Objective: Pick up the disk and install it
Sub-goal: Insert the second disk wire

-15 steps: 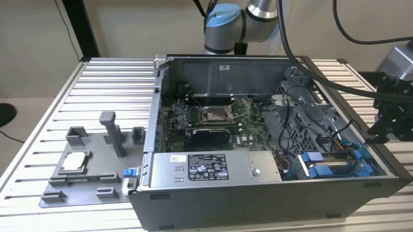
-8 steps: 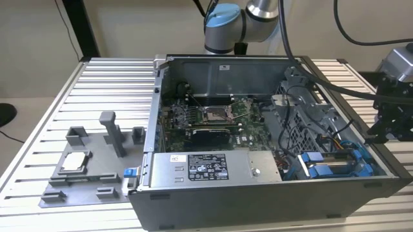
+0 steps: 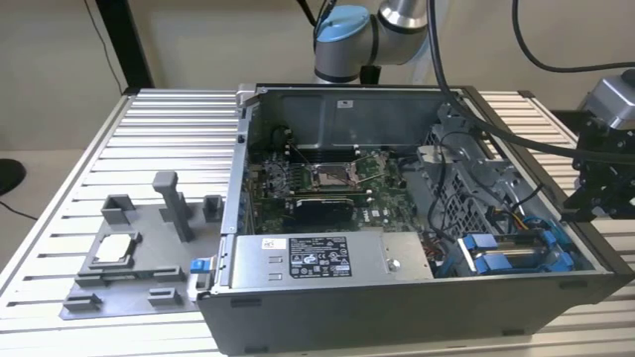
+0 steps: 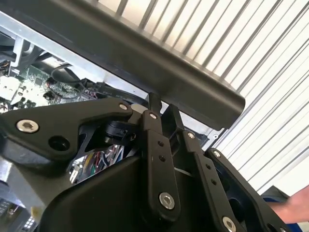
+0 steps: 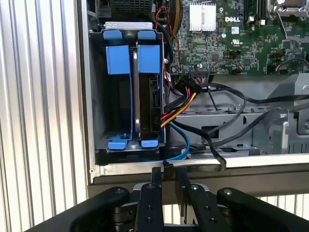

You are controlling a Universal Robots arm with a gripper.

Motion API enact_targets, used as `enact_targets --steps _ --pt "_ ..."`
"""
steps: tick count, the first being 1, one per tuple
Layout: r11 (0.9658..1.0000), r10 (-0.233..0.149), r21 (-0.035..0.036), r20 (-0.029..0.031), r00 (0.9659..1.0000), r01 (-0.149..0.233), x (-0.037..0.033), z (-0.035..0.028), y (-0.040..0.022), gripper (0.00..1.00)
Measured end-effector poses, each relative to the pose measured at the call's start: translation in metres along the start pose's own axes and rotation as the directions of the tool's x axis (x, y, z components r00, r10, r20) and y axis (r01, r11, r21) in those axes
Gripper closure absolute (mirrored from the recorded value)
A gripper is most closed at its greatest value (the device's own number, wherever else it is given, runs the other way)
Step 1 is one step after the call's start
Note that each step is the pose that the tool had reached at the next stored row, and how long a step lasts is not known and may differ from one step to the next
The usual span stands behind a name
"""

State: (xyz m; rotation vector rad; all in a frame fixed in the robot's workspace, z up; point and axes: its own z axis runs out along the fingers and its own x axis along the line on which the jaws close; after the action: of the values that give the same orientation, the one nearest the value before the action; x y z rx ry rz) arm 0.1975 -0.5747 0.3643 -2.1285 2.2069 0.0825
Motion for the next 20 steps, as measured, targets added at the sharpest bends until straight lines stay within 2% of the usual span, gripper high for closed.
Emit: enact_targets --steps 11,20 --pt "1.0000 0.000 0.0000 -0.0002 1.0000 0.000 0.0006 0.0006 0.0000 0.00" --pt "1.0000 0.000 0.0000 0.0000 1.0000 0.000 0.0011 0.0067 0.0006 0.00"
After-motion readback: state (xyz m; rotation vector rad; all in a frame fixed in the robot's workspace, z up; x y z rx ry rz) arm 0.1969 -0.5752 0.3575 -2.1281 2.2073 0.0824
